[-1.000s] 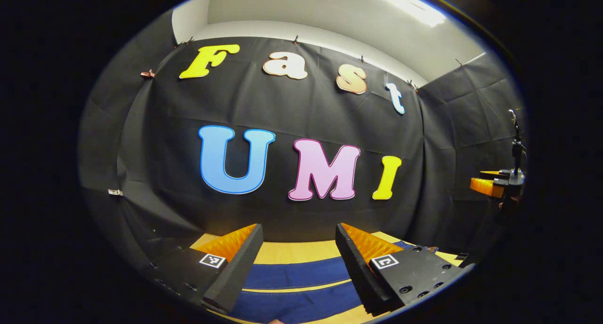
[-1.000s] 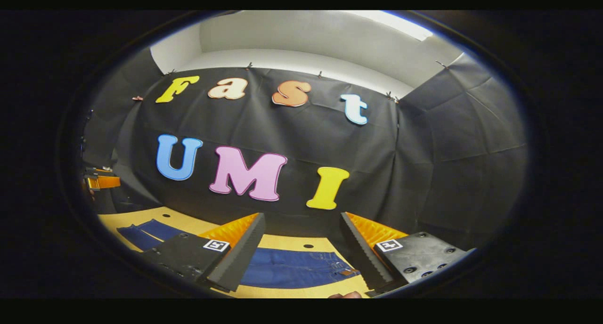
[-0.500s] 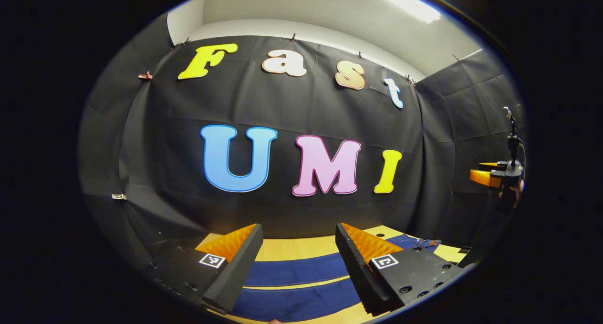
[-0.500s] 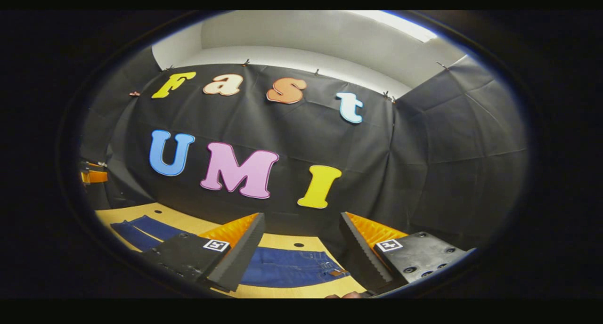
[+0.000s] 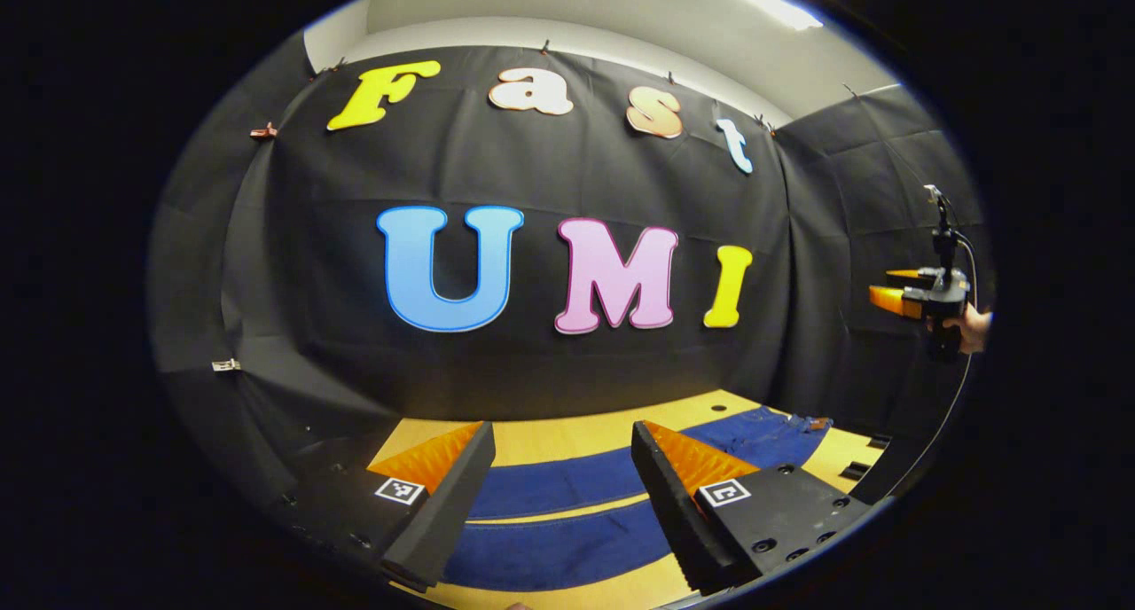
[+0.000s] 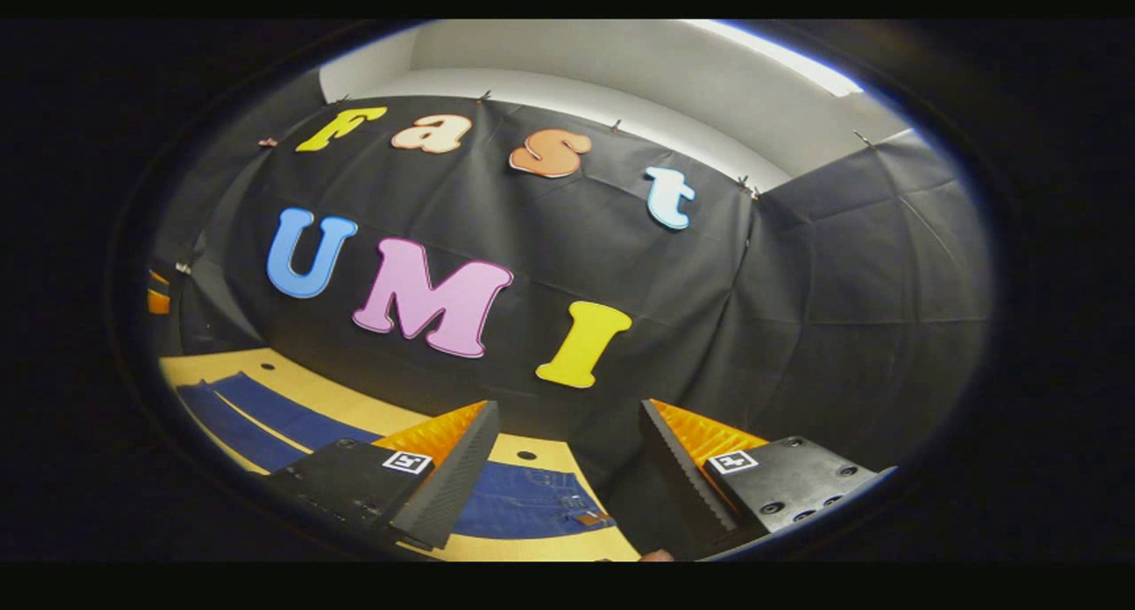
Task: Grasp the waist and the cuffs of the jeans and fold them to make the two legs overlap; first hold the waist and fold one-third of the jeans toward the cuffs, then hold the cuffs and fold the remaining one-third in the same direction to finish folding.
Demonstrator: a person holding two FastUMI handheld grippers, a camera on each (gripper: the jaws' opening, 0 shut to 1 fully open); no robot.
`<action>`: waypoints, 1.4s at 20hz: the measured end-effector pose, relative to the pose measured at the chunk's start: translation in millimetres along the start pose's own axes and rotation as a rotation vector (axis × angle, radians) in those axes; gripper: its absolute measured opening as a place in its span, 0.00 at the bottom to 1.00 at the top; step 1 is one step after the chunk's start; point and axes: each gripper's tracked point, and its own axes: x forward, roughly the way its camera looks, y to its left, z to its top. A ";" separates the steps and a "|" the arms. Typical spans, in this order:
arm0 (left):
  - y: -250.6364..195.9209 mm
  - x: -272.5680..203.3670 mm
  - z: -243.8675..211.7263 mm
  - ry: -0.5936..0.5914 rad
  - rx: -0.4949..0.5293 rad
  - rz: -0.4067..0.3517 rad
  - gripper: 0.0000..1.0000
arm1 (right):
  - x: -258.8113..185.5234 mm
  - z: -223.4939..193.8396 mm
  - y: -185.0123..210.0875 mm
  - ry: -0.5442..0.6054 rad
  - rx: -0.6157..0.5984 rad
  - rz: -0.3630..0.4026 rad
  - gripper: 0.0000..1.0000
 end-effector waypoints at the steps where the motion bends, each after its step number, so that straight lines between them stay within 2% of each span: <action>1: 4.8 -0.2 -9.9 0.024 0.018 -0.006 0.96 | 4.3 -2.5 -1.5 0.004 -0.016 0.013 0.95; 4: 6.7 1.8 -39.9 0.119 0.044 -0.078 0.97 | 16.1 -22.9 7.1 0.036 -0.072 0.093 0.95; 6: 10.2 1.5 -60.8 0.190 0.063 -0.135 0.97 | 22.0 -46.1 25.8 0.081 -0.092 0.206 0.96; 8: 12.0 2.4 -84.9 0.268 0.078 -0.192 0.97 | 25.6 -79.8 44.6 0.153 -0.090 0.316 0.96; 12: 1.8 6.3 -140.9 0.451 0.171 -0.358 0.97 | 45.6 -165.6 53.3 0.295 -0.261 0.425 0.97; 14: 9.2 6.9 -179.8 0.576 0.263 -0.424 0.97 | 47.2 -211.2 62.5 0.363 -0.317 0.526 0.97; 18: 22.0 6.3 -244.5 0.826 0.401 -0.496 0.98 | 54.6 -289.4 79.2 0.505 -0.371 0.759 0.97; 21: 20.6 -2.6 -267.3 1.006 0.510 -0.563 0.98 | 46.9 -352.3 75.8 0.674 -0.396 0.922 0.97; 23: 15.7 -11.7 -275.5 1.123 0.531 -0.628 0.98 | 38.0 -386.4 70.0 0.786 -0.401 1.020 0.97; 25: 12.1 -7.9 -278.3 1.192 0.530 -0.670 0.96 | 40.4 -415.9 57.2 0.874 -0.447 1.076 0.97; 28: 23.8 -9.6 -298.3 1.283 0.554 -0.672 0.91 | 43.1 -434.4 55.2 0.948 -0.480 1.121 0.96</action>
